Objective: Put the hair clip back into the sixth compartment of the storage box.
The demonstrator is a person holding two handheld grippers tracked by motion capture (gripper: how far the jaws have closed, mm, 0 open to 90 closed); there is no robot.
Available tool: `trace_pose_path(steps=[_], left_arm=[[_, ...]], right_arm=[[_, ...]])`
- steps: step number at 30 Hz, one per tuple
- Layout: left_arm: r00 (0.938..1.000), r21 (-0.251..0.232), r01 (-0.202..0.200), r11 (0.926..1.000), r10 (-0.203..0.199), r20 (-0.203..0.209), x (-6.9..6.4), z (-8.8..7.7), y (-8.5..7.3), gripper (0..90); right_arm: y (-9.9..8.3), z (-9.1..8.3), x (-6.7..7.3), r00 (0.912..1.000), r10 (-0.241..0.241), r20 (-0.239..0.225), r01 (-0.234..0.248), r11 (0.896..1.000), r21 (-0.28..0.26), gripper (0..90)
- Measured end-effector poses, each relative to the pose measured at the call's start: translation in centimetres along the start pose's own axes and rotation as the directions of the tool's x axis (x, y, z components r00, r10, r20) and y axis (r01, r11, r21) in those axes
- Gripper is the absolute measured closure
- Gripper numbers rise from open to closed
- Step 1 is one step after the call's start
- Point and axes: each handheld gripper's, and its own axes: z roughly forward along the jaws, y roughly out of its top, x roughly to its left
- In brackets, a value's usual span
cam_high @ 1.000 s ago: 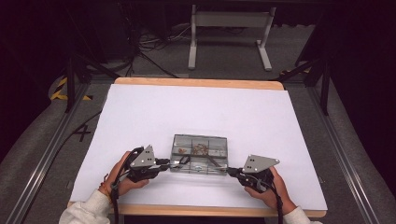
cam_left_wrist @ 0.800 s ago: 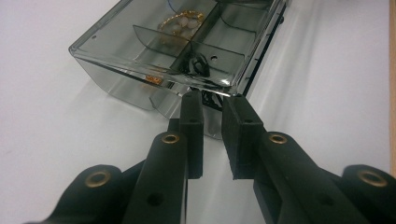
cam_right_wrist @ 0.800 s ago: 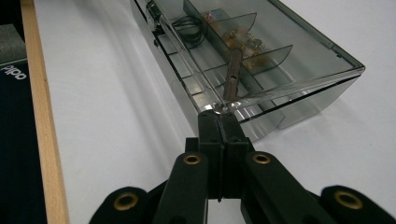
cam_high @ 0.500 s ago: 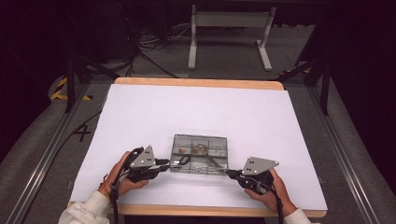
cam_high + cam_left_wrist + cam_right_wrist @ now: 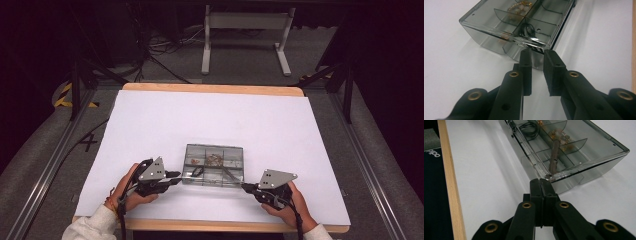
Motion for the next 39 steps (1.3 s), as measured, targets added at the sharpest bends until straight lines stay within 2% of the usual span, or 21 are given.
trace_pose_path(steps=[11, 19, 25, 33, 39], left_arm=[[1.0, 0.001, -0.002, 1.0, 0.002, 0.009, -0.2, -0.1, -0.2, 76.7], [0.9997, 0.025, -0.015, 0.9996, 0.015, 0.018, -0.5, 0.4, -0.2, 76.2], [0.9997, 0.04, -0.02, 0.999, 0.019, 0.016, -0.4, 0.8, -0.4, 76.0], [0.9995, 0.061, -0.011, 0.9981, 0.009, 0.031, -0.2, 1.5, -0.8, 74.8], [0.9992, 0.056, -0.01, 0.9984, 0.008, 0.038, -0.2, 1.7, -0.8, 75.5]], right_arm=[[0.0, 0.2, 0.2, 1.0, -0.006, -0.005, 0.006, 1.0, 0.007, 89.8], [-0.2, 0.2, 0.2, 1.0, -0.006, -0.005, 0.006, 1.0, 0.013, 89.7], [-0.6, 0.2, 0.1, 0.9999, -0.005, 0.013, 0.004, 1.0, 0.026, 89.5], [-0.7, 0.4, -0.1, 0.9999, -0.002, 0.011, 0.002, 1.0, 0.028, 90.0], [-0.8, 0.6, -0.2, 1.0, -0.003, 0.004, 0.003, 0.999, 0.036, 90.0]])
